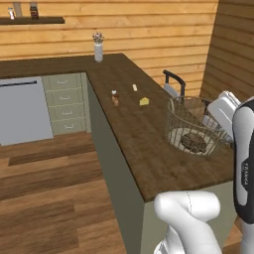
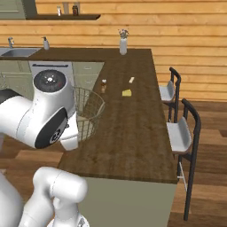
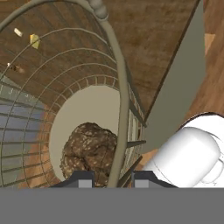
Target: Open the cabinet, pick up the bread from the cabinet and place it in the basket. Then move the basket to the dining counter.
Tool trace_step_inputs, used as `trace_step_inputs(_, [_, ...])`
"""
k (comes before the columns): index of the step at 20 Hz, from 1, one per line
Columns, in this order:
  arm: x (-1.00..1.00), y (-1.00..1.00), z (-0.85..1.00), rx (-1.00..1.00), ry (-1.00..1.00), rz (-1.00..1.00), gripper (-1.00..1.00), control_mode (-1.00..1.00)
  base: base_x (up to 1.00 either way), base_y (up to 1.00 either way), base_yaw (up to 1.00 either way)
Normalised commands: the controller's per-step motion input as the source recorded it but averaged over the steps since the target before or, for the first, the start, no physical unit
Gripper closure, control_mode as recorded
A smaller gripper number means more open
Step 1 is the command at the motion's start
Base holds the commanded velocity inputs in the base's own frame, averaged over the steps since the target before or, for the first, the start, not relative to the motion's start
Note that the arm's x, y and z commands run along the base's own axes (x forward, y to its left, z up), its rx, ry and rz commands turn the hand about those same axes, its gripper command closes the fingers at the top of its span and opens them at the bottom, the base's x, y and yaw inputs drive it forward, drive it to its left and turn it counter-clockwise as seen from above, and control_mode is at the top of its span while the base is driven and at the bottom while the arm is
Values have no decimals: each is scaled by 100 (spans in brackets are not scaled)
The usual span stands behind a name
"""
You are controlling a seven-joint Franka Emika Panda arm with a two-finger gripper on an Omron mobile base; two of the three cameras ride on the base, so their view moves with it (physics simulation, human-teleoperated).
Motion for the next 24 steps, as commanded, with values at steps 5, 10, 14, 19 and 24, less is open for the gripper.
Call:
trace_step_inputs(5, [30,-23,-38,0,0,15,100,-100,0,0,0])
trace_step_inputs(10, [100,-23,-47,0,3,10,100,-100,0,0,0])
trace_step_inputs(14, [100,-38,-57,-3,5,6,100,-100,0,0,0])
trace_step_inputs(19, [100,-22,-80,-15,-1,5,100,-100,0,0,0])
trace_step_inputs(24, [98,-11,-92,-21,-7,8,100,-100,0,0,0])
